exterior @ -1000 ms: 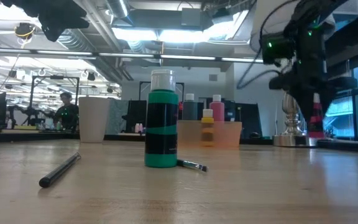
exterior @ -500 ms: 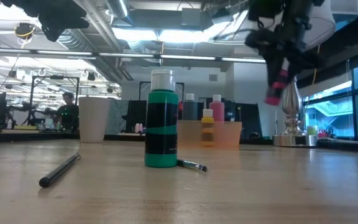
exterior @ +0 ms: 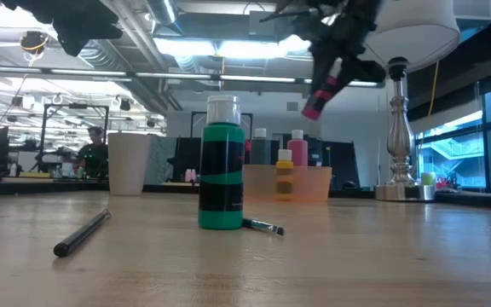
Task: Pick & Place Paint Supplies
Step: Put the dark pink paint bottle into the orange bin
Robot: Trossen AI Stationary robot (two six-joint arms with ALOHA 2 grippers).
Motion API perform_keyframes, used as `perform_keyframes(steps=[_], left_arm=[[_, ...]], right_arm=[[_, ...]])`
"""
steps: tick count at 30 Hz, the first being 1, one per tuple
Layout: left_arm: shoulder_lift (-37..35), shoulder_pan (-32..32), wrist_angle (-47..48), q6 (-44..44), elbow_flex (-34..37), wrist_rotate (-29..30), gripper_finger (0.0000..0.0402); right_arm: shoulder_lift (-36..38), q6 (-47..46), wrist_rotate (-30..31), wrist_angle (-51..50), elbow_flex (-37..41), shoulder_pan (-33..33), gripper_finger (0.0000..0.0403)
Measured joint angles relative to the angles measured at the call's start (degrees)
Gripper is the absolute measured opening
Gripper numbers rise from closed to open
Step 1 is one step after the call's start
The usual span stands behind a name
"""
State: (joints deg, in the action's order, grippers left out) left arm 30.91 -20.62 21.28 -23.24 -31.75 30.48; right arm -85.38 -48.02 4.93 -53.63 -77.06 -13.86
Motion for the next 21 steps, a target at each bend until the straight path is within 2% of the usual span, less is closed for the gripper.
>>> perform_keyframes(steps=[12,21], left_arm=[[0.0,0.0,0.0,-0.1,0.0,-0.1,0.0125],[0.0,0.0,0.4,-0.1,0.0,-0.1,0.0125]], right_arm=[[-16.8,7.7,2.6,-13.5,-19.0,-4.8,0.0138],[-17.8,9.1,2.6,-15.7,-20.6,-10.1,0.0138]])
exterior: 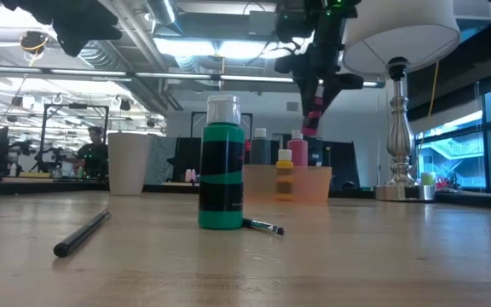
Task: Pick & Place Paint Supplies
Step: Put the dark pink paint bottle into the orange bin
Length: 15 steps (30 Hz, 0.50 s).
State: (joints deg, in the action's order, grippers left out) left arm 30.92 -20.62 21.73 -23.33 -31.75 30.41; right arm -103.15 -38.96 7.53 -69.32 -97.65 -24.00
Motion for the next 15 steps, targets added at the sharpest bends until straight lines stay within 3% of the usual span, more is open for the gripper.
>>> perform_keyframes(steps=[15], left_arm=[[0.0,0.0,1.3,0.1,0.0,0.1,0.0125]], right_arm=[[0.0,-2.4,-1.8,5.5,6.5,-2.2,0.0138]])
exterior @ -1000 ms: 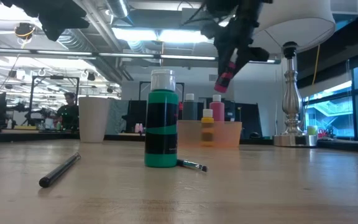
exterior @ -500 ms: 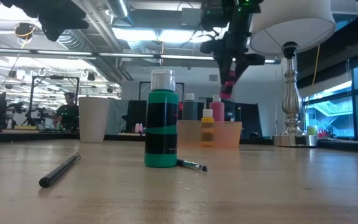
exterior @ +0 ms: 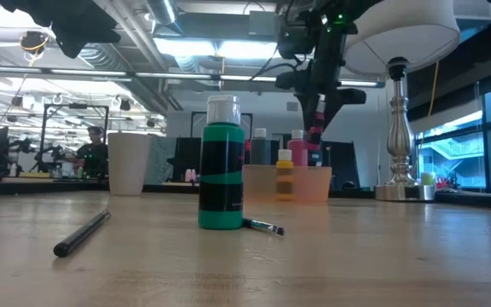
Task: Pick & Place Paint Supplies
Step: Put the dark pink paint bottle into the orange bin
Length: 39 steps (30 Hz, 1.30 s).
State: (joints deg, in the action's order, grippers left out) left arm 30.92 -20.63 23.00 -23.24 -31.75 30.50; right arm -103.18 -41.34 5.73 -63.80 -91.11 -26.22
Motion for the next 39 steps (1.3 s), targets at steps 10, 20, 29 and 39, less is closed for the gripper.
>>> perform_keyframes(steps=[10,20,29,39], left_arm=[[0.0,0.0,0.0,0.0,0.0,0.0,0.0125],[0.0,0.0,0.0,0.0,0.0,0.0,0.0125],[0.0,0.0,0.0,0.0,0.0,0.0,0.0125],[0.0,0.0,0.0,0.0,0.0,0.0,0.0125]], right_arm=[[0.0,-0.4,-1.5,3.8,3.5,-0.7,0.0138],[-0.1,-0.8,-1.5,5.1,4.5,-1.1,0.0138],[-5.0,-0.4,-2.9,5.8,4.5,-1.3,0.0138],[-7.9,-0.2,-3.1,5.8,4.5,-1.7,0.0138]])
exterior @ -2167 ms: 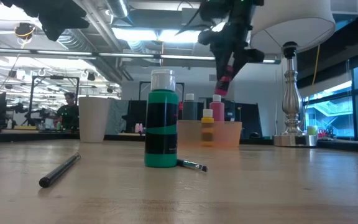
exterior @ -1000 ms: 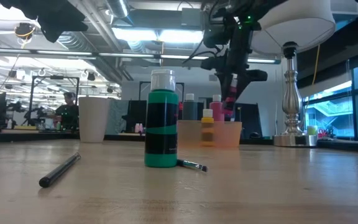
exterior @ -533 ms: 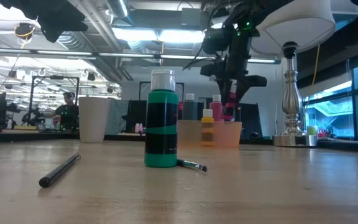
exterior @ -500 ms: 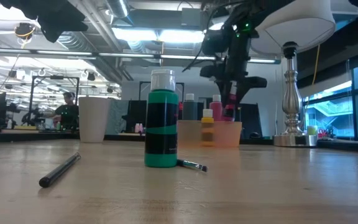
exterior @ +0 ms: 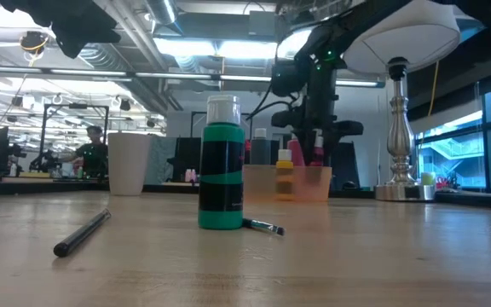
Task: Pick & Place Paint Supplies
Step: Put the dark pink paint bottle into the orange bin
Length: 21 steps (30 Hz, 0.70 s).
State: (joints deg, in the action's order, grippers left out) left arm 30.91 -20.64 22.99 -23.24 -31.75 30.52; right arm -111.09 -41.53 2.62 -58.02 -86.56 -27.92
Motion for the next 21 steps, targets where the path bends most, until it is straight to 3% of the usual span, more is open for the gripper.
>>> perform_keyframes(steps=[21], left_arm=[[0.0,0.0,0.0,0.0,0.0,0.2,0.0125]], right_arm=[[-1.0,0.2,-0.5,0.5,0.0,-0.7,0.0138]])
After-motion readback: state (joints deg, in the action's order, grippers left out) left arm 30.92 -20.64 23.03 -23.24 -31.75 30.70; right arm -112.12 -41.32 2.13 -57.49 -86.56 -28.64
